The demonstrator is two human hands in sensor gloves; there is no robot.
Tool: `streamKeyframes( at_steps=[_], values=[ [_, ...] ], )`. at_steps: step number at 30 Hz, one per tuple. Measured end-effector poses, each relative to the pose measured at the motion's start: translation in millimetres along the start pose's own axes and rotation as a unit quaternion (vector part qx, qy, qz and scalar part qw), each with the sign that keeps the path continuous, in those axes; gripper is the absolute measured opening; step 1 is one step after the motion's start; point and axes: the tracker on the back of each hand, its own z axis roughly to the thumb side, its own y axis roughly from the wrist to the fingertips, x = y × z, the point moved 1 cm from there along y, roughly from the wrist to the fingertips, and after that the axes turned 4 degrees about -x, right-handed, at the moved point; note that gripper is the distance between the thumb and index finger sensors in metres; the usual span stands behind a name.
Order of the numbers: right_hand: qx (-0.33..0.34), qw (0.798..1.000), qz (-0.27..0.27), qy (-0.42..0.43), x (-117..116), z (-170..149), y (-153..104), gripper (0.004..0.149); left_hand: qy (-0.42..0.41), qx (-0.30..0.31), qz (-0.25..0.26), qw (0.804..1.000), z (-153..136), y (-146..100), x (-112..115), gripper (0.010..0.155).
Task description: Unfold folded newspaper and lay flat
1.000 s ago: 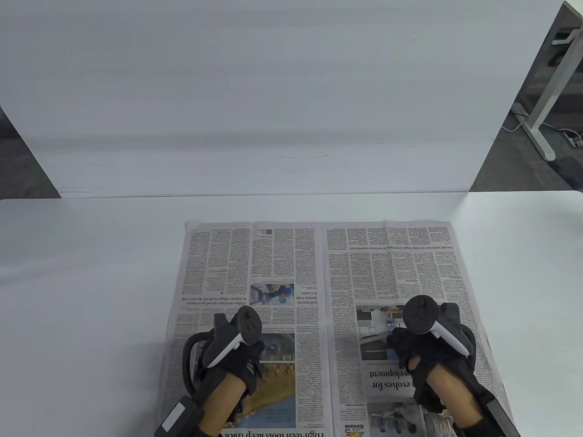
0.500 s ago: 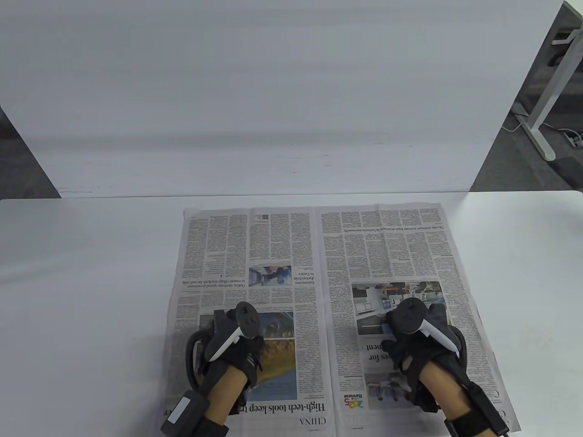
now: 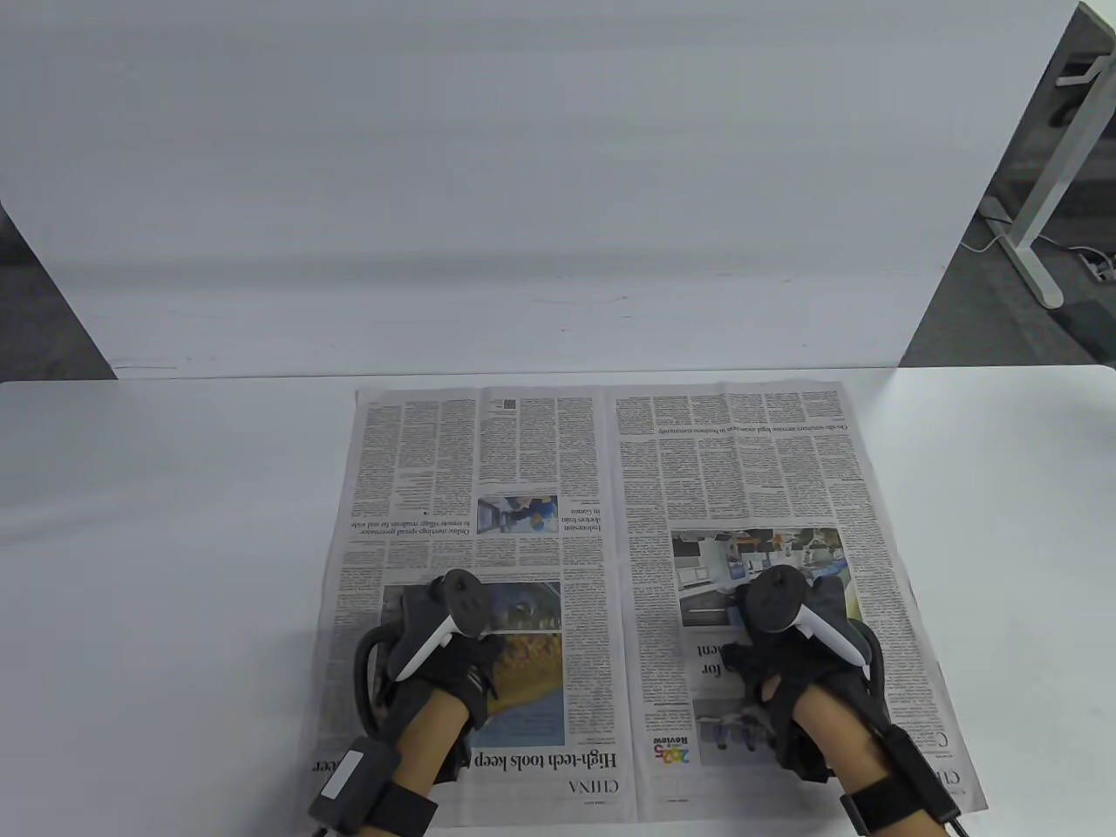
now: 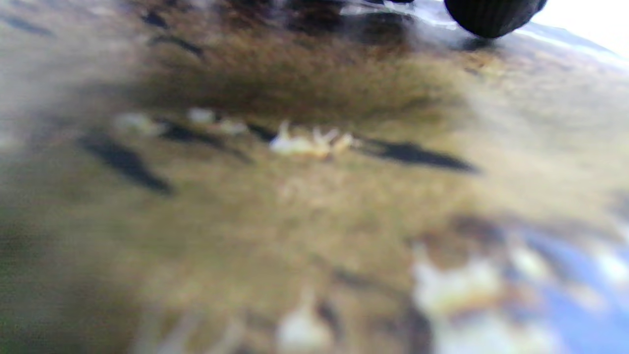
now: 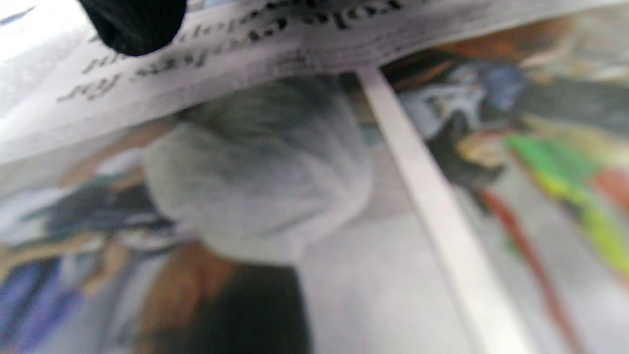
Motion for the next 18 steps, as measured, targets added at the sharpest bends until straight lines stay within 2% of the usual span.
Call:
streamKeyframes(
  at_steps=[6, 8, 10, 14, 18],
  values=[
    [-0.005, 1.000, -0.017, -0.009, 3, 4, -6, 0.076, -0.010, 0.030, 0.010, 0.999, 5, -8, -7, 0.068],
    [0.019, 0.999, -0.041, -0.027, 4, 17, -13, 0.076, -0.012, 0.058, 0.026, 0.998, 17, -18, -10, 0.070],
    [0.052, 0.997, -0.042, -0.034, 0, 33, -21, 0.077, 0.000, 0.097, 0.036, 0.995, 35, -28, -10, 0.072],
    [0.097, 0.994, 0.001, -0.058, -15, 60, -34, 0.083, 0.021, 0.180, 0.015, 0.983, 67, -44, 2, 0.074],
    [0.113, 0.990, 0.042, -0.077, -26, 70, -36, 0.091, 0.055, 0.189, -0.020, 0.980, 80, -49, 13, 0.080]
  ],
)
